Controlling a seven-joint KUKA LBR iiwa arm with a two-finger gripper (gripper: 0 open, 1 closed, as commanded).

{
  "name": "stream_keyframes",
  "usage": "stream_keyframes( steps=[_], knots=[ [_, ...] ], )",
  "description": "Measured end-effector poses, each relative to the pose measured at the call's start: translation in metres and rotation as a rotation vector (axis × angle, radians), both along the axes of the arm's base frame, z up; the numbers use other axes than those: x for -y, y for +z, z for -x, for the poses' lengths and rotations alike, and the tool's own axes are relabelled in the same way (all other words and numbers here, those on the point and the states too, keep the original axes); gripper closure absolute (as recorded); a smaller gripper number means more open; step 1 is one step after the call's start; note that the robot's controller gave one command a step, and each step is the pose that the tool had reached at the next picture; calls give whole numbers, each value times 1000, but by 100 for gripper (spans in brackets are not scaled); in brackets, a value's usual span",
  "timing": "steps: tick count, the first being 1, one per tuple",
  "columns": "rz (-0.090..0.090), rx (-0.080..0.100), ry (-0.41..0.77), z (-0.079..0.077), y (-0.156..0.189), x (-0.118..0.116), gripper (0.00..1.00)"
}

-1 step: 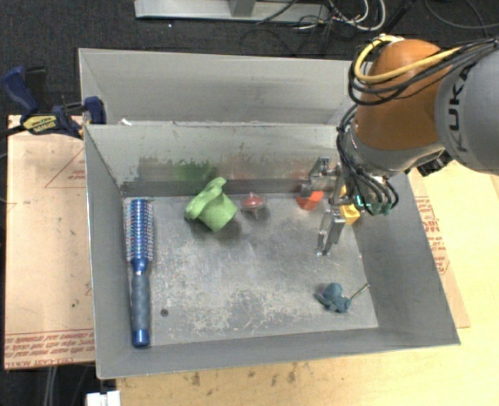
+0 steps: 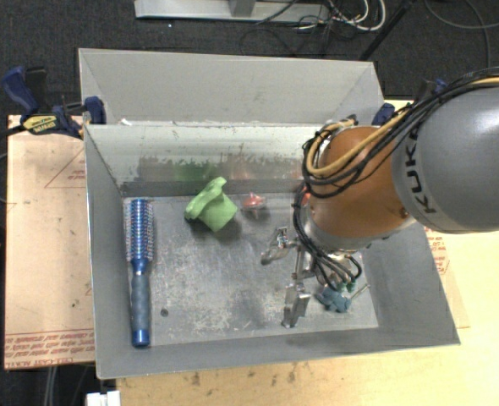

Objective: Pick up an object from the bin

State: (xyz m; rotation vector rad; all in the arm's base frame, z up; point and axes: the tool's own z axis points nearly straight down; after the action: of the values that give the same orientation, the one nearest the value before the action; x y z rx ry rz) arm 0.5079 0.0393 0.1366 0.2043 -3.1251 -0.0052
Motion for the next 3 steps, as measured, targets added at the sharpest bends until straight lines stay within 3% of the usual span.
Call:
stream_keyframes(
  steps=[1,2,3],
  knots=[
    [6,12,-7,-18,-29,141,0],
    [5,33,131,21,-60,124,0],
    [4,28,134,23,-62,123,100]
  ],
)
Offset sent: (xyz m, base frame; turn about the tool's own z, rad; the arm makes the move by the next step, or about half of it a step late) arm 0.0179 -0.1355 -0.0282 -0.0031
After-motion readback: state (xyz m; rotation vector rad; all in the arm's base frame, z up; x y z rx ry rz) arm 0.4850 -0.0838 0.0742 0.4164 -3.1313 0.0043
